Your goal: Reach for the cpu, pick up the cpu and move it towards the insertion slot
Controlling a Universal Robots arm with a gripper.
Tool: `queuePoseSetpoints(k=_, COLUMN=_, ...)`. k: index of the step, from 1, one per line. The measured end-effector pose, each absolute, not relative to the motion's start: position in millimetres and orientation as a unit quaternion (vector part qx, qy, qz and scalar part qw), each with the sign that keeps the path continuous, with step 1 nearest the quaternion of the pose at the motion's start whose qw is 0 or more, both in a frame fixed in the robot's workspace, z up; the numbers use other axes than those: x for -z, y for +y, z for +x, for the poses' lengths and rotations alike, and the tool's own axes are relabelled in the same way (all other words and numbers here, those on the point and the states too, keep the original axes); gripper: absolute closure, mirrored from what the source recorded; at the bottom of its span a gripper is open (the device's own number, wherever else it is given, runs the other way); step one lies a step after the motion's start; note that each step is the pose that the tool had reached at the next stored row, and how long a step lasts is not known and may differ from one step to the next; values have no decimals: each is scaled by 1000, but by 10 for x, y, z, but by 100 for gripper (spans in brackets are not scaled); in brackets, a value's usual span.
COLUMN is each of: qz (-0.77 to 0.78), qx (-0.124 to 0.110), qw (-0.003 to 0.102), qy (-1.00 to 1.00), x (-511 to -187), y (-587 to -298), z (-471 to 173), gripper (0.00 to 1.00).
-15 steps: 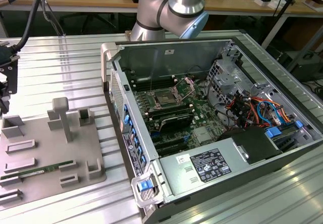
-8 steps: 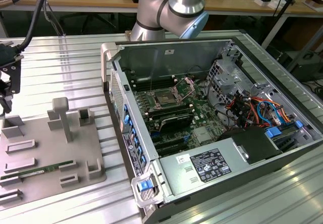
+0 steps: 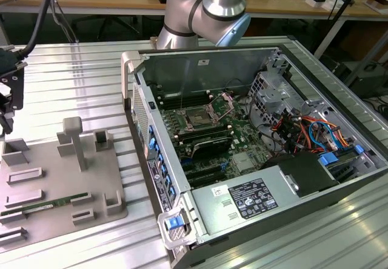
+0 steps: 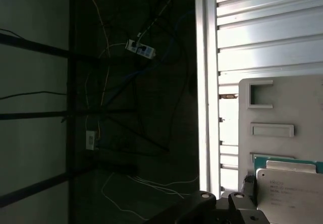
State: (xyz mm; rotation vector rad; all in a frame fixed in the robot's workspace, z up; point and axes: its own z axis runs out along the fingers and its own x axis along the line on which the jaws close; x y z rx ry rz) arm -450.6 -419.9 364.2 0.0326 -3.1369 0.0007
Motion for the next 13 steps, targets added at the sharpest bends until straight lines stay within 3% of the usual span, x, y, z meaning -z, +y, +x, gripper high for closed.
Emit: queuePoseSetpoints(k=13, qz=10, qx=0, qw=2, qy=-1000, x=-3772, y=-4199, z=-4506, gripper=45)
